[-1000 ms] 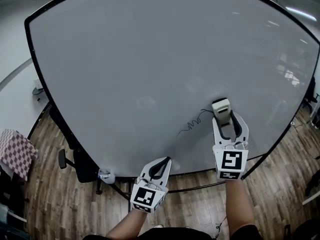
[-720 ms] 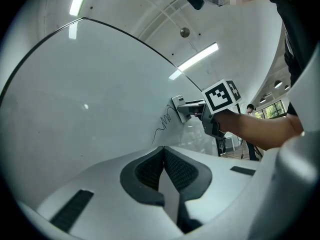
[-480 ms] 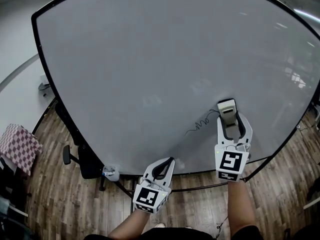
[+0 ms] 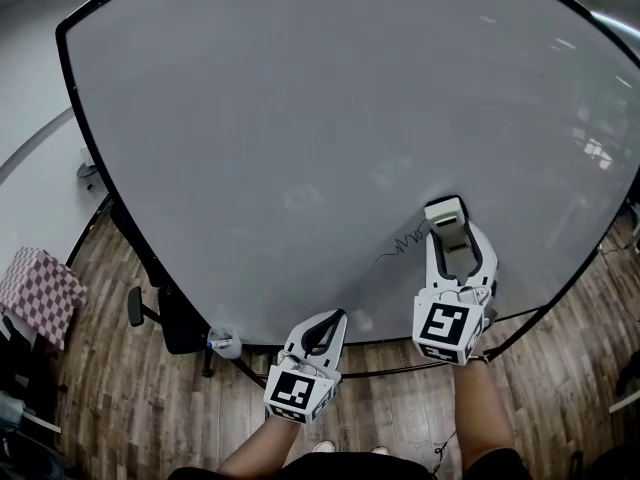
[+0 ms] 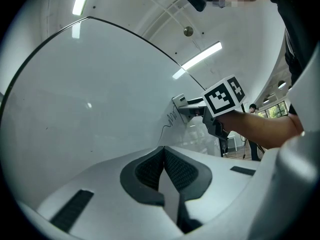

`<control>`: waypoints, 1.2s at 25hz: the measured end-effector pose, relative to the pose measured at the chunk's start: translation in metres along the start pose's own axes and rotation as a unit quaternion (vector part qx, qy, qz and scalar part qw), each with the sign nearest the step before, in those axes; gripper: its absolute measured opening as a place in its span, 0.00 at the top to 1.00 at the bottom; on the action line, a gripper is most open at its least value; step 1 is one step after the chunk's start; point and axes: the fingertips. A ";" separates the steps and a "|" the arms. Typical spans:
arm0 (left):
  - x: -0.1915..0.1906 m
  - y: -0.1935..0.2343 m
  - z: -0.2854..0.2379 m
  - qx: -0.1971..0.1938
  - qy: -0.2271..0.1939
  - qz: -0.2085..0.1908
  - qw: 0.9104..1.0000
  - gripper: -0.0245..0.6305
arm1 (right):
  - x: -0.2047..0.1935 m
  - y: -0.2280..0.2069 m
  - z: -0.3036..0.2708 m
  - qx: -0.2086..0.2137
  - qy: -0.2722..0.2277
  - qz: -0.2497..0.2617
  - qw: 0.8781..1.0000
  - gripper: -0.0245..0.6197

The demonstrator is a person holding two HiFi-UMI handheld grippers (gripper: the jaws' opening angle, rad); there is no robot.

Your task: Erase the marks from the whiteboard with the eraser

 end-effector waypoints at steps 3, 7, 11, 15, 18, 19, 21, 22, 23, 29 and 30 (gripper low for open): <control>-0.001 0.001 0.001 0.002 0.001 -0.001 1.000 0.93 | 0.001 0.008 0.001 0.009 0.003 0.007 1.000 0.59; -0.001 0.006 0.003 0.015 0.003 0.000 1.000 0.93 | 0.004 0.018 0.003 0.018 0.004 0.015 1.000 0.59; 0.002 0.008 0.006 0.020 -0.003 0.001 1.000 0.93 | 0.006 0.033 0.006 0.030 0.004 0.017 0.999 0.59; 0.001 0.013 0.009 0.025 -0.004 0.002 1.000 0.93 | 0.009 0.050 0.008 0.045 0.004 0.019 0.999 0.59; 0.002 0.020 0.014 0.032 -0.006 0.004 0.999 0.93 | 0.013 0.064 0.009 0.058 0.004 0.022 0.998 0.58; 0.002 0.021 0.016 0.033 -0.007 0.004 0.999 0.93 | 0.014 0.068 0.010 0.062 0.004 0.022 0.998 0.58; 0.001 0.023 0.018 0.036 -0.006 0.005 0.999 0.93 | 0.014 0.075 0.013 0.070 0.005 0.024 0.997 0.58; 0.000 0.024 0.019 0.037 -0.005 0.006 0.999 0.93 | 0.014 0.080 0.013 0.074 0.005 0.026 0.997 0.58; -0.001 0.026 0.019 0.039 -0.004 0.007 0.999 0.93 | 0.014 0.084 0.014 0.078 0.005 0.028 0.997 0.58; -0.002 0.033 0.021 0.045 -0.003 0.008 0.999 0.93 | 0.015 0.104 0.016 0.087 0.004 0.032 0.996 0.58; -0.002 0.033 0.021 0.046 -0.003 0.008 0.999 0.93 | 0.015 0.105 0.017 0.089 0.004 0.031 0.996 0.58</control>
Point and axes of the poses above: the fingertips, and each gripper's own axes: z backward along the fingers, y to its left, x out of its top, and after that the axes turned 11 degrees about z, right-handed
